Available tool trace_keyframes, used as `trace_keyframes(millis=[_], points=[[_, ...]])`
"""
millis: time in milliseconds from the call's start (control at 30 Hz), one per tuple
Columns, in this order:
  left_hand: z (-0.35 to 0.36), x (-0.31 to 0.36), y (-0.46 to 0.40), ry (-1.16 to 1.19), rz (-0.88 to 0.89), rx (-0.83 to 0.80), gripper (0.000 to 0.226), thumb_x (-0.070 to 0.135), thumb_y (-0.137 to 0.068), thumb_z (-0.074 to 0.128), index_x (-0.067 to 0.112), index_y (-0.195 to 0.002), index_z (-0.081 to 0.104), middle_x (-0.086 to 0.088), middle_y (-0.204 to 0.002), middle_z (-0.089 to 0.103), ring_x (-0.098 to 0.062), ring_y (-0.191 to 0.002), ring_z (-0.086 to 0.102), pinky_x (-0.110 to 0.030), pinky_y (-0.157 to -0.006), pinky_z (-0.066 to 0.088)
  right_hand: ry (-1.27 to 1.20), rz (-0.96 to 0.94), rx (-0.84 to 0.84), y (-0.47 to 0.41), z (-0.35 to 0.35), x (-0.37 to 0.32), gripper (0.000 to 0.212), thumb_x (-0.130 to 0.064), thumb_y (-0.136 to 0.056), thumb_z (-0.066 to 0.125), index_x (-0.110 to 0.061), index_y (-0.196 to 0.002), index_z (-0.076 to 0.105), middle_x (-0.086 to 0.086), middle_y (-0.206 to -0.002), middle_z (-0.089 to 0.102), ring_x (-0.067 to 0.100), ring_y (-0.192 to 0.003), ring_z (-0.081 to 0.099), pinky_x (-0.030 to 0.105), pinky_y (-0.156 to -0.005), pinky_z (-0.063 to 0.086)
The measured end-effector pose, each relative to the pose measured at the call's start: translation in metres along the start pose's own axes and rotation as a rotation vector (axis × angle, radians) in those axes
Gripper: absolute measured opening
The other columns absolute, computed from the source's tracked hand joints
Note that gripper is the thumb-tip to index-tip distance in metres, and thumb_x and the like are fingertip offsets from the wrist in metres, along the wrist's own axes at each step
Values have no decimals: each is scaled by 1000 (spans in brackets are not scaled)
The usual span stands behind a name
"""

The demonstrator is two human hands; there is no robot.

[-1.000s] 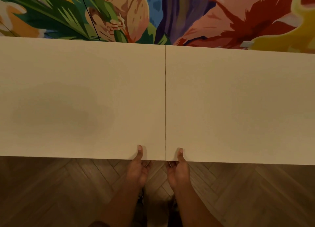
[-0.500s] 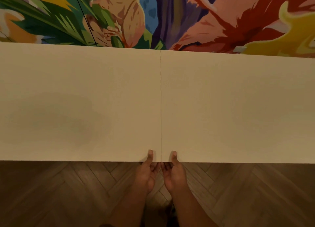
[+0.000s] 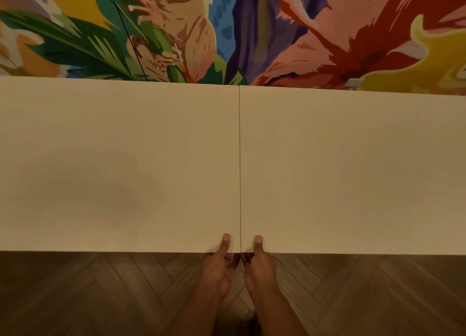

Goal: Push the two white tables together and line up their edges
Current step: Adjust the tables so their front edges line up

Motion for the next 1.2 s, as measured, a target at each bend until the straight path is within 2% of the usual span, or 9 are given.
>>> trace_keyframes(millis=[100, 267, 433, 633, 733, 900, 1000, 1100, 1200], points=[[-1, -1, -2, -12, -1, -13, 54, 27, -76, 83, -2, -120, 69, -22, -112, 77, -31, -103, 75, -44, -94, 57, -3, -2, -3, 1, 0, -1, 33, -32, -99, 60, 0, -92, 70, 11, -76, 79, 22, -67, 77, 27, -50, 58], [-2, 0, 0, -41, -2, -21, 55, 29, -75, 84, 1, -120, 70, -18, -113, 78, -27, -102, 76, -37, -85, 59, -3, 18, -32, 4, -2, -3, 34, -31, -98, 61, 2, -98, 70, 13, -82, 80, 23, -72, 78, 27, -55, 59], [1, 5, 5, -57, -30, -40, 54, 33, -77, 82, 5, -122, 69, -15, -113, 78, -25, -103, 76, -35, -83, 59, -83, 75, -80, 5, -2, -9, 32, -30, -95, 64, -3, -111, 70, 16, -104, 78, 28, -99, 72, 36, -81, 57], [1, 7, 8, -109, -52, -49, 58, 52, -81, 74, 10, -122, 69, -17, -113, 78, -30, -113, 70, -37, -86, 58, -50, 99, -98, 6, -4, -13, 38, -40, -94, 64, -8, -114, 69, 15, -111, 77, 29, -111, 69, 38, -93, 54], [4, 7, 10, -126, -49, -40, 63, 54, -74, 77, 11, -119, 69, -17, -106, 79, -30, -110, 71, -35, -80, 59, -8, 111, -109, 7, -6, -15, 40, -42, -93, 64, -9, -115, 68, 15, -109, 77, 29, -109, 69, 38, -96, 53], [1, 7, 9, -103, -34, -7, 72, 60, -68, 77, 10, -120, 68, -19, -104, 79, -32, -107, 71, -38, -78, 61, -3, 122, -127, 8, -8, -15, 42, -43, -93, 64, -9, -118, 65, 20, -121, 70, 33, -115, 65, 43, -104, 49], [-3, 9, 11, -182, -48, 0, 70, 68, -72, 71, 14, -117, 68, -18, -106, 79, -31, -107, 71, -39, -83, 60, 161, 144, -145, 10, -12, -16, 52, -54, -93, 58, -9, -117, 62, 17, -120, 69, 29, -116, 63, 40, -103, 47], [-10, 16, 16, -355, -107, -40, 78, 81, -68, 66, 13, -105, 75, -13, -105, 74, -28, -97, 69, -39, -79, 57, 550, 145, -161, 16, -19, -21, 70, -76, -88, 41, -13, -108, 65, 12, -113, 70, 26, -112, 65, 42, -105, 47], [-11, 34, 24, -744, -171, 2, 100, 90, -64, 55, 1, -104, 74, -17, -98, 79, -33, -96, 73, -42, -83, 60, 945, 129, -207, 20, -18, -35, 95, -84, -84, 24, -8, -110, 73, 8, -99, 78, 19, -89, 71, 29, -79, 53]])
Point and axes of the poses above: each hand's wrist, its own y-axis away from the middle knuckle, its own z-axis out of the palm, x = y × z, the point moved 5 cm from there along -y, towards the middle knuckle
